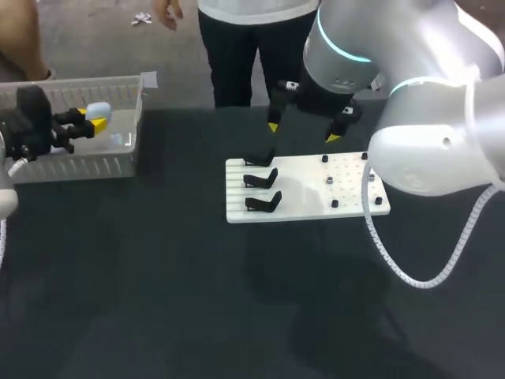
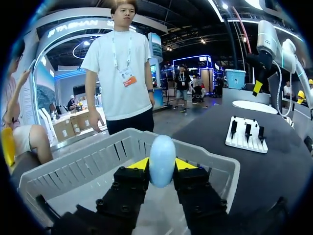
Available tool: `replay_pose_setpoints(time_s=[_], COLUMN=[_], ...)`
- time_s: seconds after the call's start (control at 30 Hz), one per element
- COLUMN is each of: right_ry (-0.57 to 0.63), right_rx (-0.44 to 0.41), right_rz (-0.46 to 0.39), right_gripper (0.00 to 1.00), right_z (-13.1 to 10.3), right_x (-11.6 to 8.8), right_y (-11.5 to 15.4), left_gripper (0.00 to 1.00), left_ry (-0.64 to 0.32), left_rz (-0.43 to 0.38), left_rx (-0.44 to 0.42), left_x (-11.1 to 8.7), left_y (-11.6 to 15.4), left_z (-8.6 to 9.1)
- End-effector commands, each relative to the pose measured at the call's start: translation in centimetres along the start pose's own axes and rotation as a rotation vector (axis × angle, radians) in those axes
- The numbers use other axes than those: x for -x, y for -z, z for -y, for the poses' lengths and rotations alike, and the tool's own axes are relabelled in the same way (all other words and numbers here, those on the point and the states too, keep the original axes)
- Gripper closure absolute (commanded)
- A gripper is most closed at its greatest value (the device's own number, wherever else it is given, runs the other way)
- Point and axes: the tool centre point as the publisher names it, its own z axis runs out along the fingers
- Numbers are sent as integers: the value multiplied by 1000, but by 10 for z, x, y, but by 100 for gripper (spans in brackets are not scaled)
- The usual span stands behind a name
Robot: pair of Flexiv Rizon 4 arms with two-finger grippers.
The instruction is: Pick up each earbud case from the left stands, insert the matching earbuds, close the lid, and place the case in the box.
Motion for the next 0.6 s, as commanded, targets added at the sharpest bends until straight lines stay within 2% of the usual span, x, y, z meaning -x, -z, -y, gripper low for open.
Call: replay_pose_setpoints(time_s=[0.03,0.07,0.23,0.47,0.6], right_ry=[2,3,30,193,239], right_rx=[-2,-1,30,154,235], right_rz=[-8,-7,25,77,111], right_gripper=[0,0,0,0,0], right_z=[-3,-3,1,8,13], right_x=[4,4,4,-2,-3], right_y=[-2,-2,3,15,25], left_gripper=[13,0,0,0,0], left_ry=[12,14,12,-2,-1], left_rz=[-5,-5,2,14,7], left_rx=[9,9,16,11,0], left_x=[-6,-8,2,34,44], left_y=[-11,-11,-3,17,27], left_z=[-3,-4,7,64,100])
